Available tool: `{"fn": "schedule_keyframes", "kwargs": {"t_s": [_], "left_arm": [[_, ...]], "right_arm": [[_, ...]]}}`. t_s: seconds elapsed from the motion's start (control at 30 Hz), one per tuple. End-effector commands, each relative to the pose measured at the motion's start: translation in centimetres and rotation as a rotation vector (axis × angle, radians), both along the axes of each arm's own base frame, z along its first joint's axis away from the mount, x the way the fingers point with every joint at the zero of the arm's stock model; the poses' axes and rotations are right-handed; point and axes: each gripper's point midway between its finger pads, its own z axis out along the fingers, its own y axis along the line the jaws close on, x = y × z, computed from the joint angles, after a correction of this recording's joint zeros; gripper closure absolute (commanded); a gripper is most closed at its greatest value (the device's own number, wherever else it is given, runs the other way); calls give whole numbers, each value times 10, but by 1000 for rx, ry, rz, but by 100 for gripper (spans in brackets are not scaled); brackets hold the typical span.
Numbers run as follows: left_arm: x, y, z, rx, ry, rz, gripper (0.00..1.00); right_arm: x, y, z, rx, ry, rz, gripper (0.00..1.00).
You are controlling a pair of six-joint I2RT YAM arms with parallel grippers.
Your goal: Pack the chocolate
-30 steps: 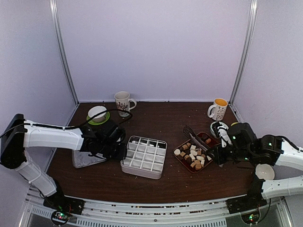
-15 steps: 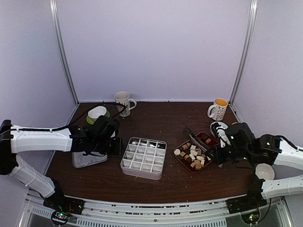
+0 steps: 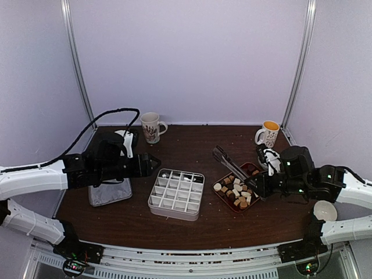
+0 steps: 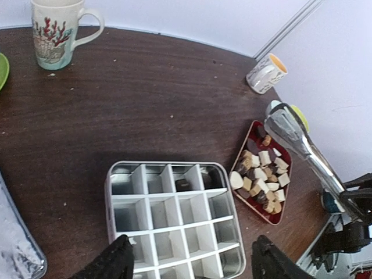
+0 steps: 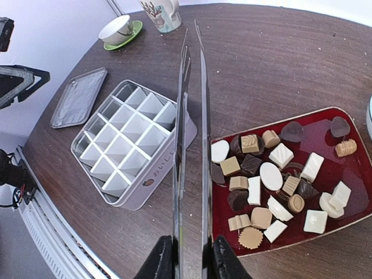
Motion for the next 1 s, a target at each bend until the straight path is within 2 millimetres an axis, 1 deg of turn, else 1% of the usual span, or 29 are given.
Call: {"fn": "schedule_keyframes", "kwargs": {"t_s": [0.0, 0.03, 0.07, 0.1, 0.13, 0.17, 0.23, 0.3, 0.33, 0.37, 0.5, 0.6, 0.7, 0.73, 0.87, 0.97], "left_arm": [[-12, -31, 30, -259, -16, -100, 24], [-15, -37, 35, -313, -13, -110, 21], [-16, -42, 40, -350, -11, -112, 18], [-16, -47, 43, -368, -8, -117, 13], [-16, -50, 45, -371, -6, -120, 11], [-14, -54, 50, -373, -4, -123, 10], [-13, -59, 50, -379, 14, -122, 8], [-13, -62, 54, -414, 25, -125, 6], [-14, -63, 56, -435, 31, -125, 3], [-13, -64, 59, -460, 32, -124, 2], [-13, -66, 69, -534, 30, -120, 2], [-12, -71, 70, -553, 53, -125, 3], [-9, -76, 67, -623, 128, -88, 9], [-7, -78, 68, -660, 146, -79, 10], [-2, -93, 73, -708, 168, -76, 14], [-2, -105, 77, -725, 172, -110, 15]], "right_arm": [[3, 16, 23, 111, -67, 42, 76], [3, 19, 21, 127, -75, 45, 77], [5, 22, 22, 154, -83, 44, 77], [5, 26, 24, 179, -93, 48, 77], [6, 31, 27, 203, -103, 55, 77], [6, 37, 30, 220, -111, 63, 77], [6, 46, 30, 220, -117, 80, 78], [6, 54, 30, 201, -120, 93, 78], [5, 58, 30, 192, -124, 101, 78], [4, 62, 30, 184, -131, 110, 78], [0, 73, 32, 170, -148, 136, 78], [-4, 81, 33, 164, -157, 161, 78], [-9, 93, 39, 164, -180, 197, 78], [-10, 97, 41, 166, -186, 203, 78], [-10, 113, 48, 164, -206, 229, 78], [-10, 124, 53, 153, -213, 246, 78]]}}
